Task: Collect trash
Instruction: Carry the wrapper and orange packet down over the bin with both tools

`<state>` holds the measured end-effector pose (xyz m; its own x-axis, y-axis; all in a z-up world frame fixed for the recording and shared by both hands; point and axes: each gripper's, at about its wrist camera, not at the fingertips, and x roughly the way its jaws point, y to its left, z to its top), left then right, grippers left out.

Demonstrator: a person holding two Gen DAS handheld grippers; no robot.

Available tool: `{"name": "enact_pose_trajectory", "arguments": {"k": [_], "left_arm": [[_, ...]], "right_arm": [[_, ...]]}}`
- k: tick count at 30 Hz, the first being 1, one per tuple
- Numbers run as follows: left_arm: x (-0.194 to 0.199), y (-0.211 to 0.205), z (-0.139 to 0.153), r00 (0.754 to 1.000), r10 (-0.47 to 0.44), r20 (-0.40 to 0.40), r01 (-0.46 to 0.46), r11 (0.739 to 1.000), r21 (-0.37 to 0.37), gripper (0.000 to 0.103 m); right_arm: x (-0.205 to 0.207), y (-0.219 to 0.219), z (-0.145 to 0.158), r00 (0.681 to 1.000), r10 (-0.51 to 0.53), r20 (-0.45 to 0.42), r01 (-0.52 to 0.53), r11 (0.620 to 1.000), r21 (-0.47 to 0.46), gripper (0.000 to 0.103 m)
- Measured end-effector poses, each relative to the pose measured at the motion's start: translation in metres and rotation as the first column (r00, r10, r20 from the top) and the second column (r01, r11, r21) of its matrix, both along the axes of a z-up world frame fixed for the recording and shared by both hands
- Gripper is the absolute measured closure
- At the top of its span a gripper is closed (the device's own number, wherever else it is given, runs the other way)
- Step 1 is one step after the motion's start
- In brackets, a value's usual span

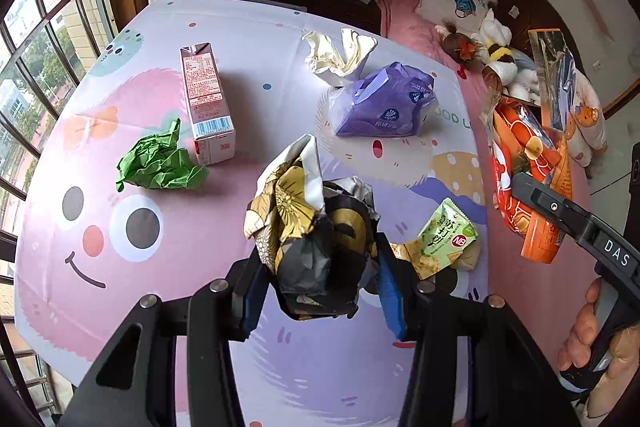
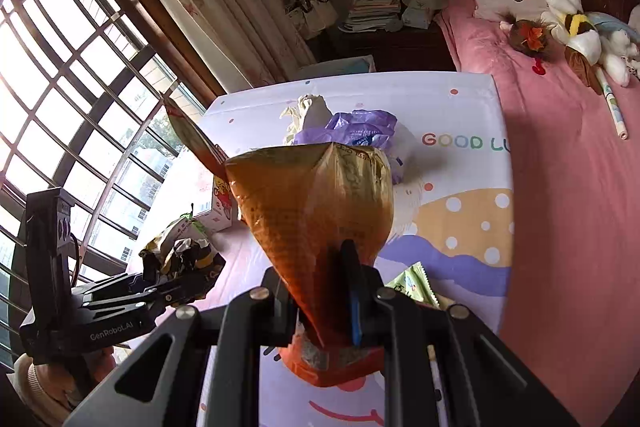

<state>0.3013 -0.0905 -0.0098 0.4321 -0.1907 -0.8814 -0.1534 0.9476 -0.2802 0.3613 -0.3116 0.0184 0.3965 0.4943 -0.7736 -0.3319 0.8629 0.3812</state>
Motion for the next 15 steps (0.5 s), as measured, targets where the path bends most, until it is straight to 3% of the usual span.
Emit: {"name": "enact_pose_trajectory", "arguments": {"k": [7, 15], "left_arm": [[-0.080, 0.047, 0.032, 0.998, -0.041, 0.053, 0.040, 0.999, 0.025, 0.056], [-0.174, 0.091, 0.045, 0.979, -0.173, 0.107, 0.161, 0.980, 0.113, 0.056]], "right_arm": [[-0.078, 0.042, 0.012, 1.000, 0.015, -0.009, -0.015, 1.000, 0.026, 0.085], [-0.177, 0.105, 0.002, 0.998, -0.010, -0.062, 0.012, 1.000, 0.029, 0.085]]}}
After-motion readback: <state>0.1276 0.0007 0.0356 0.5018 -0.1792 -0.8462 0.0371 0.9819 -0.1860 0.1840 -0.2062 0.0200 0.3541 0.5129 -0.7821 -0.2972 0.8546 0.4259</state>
